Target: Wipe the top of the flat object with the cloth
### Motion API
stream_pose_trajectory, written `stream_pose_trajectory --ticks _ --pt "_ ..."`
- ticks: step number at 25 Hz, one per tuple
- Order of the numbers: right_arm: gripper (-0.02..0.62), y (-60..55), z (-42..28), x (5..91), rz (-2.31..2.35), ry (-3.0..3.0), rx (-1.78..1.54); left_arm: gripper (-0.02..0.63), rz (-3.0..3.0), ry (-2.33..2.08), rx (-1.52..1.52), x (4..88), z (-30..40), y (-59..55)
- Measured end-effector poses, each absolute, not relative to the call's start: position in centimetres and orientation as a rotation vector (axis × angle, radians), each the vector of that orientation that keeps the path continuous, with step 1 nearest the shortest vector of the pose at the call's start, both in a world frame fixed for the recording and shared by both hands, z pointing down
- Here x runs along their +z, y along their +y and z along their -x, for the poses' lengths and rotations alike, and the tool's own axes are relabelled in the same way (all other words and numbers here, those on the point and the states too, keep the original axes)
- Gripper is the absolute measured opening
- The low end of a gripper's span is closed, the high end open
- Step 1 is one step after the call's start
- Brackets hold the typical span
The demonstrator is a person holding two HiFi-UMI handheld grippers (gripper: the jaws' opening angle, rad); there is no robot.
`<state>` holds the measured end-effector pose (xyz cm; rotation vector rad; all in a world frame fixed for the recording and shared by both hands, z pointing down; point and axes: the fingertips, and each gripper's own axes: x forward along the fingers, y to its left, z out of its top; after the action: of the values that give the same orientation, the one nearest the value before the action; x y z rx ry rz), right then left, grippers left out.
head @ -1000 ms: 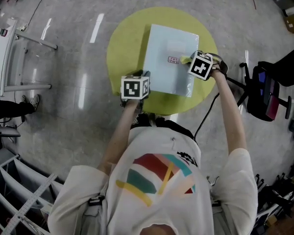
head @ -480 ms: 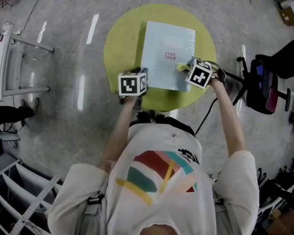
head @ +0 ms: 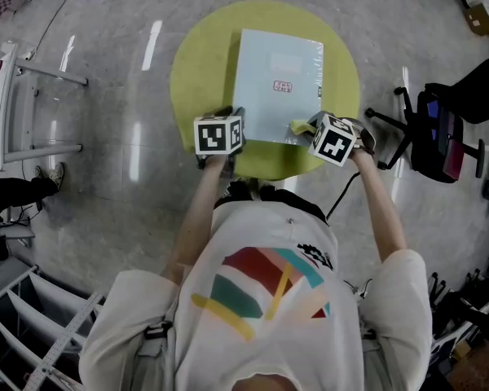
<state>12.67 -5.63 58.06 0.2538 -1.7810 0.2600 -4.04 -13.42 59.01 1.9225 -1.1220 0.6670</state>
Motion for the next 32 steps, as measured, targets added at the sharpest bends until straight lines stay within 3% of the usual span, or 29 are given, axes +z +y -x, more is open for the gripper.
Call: stream_pose_trajectory --ticks 27,32 --pt "0.026 -0.3 -11.7 57.9 -0.234 -1.830 0.253 0.124 -1.951 -1.149 0.670 58.4 4.2 -13.4" --pt "0.026 -2.7 -11.7 55.0 -0.362 -1.884 0.197 0.078 -2.032 -1.233 0.591 55.0 4.4 -14.3"
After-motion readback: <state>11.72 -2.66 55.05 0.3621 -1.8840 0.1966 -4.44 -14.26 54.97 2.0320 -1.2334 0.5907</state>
